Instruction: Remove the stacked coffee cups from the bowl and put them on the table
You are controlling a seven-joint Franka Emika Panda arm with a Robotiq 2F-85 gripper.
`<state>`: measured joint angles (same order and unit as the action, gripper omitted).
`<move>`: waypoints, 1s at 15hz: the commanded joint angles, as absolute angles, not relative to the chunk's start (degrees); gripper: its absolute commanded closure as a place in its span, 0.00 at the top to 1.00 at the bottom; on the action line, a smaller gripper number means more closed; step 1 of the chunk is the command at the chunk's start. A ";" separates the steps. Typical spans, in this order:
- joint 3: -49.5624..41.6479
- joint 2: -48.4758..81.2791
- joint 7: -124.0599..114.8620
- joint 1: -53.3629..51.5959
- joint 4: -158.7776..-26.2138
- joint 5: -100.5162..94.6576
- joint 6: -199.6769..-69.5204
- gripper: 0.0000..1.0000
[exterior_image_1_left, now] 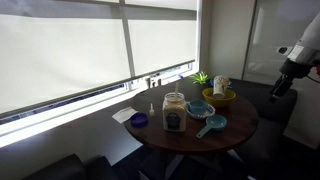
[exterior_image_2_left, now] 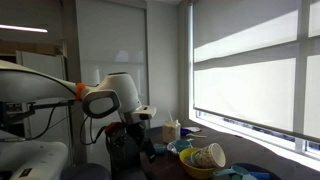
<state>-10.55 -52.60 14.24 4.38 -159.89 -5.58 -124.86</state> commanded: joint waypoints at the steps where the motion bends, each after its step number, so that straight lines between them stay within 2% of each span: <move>1: -10.45 -52.42 14.28 4.43 -160.50 -5.48 -124.63 1.00; 7: -10.37 -51.66 13.95 4.36 -161.03 -5.20 -125.21 1.00; 12: -15.88 -47.94 20.26 1.27 -151.05 -2.63 -127.17 1.00; 15: -19.63 -43.29 25.59 -2.59 -142.96 -0.22 -123.61 1.00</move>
<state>-16.04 -49.75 20.42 1.47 -151.39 -3.58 -126.53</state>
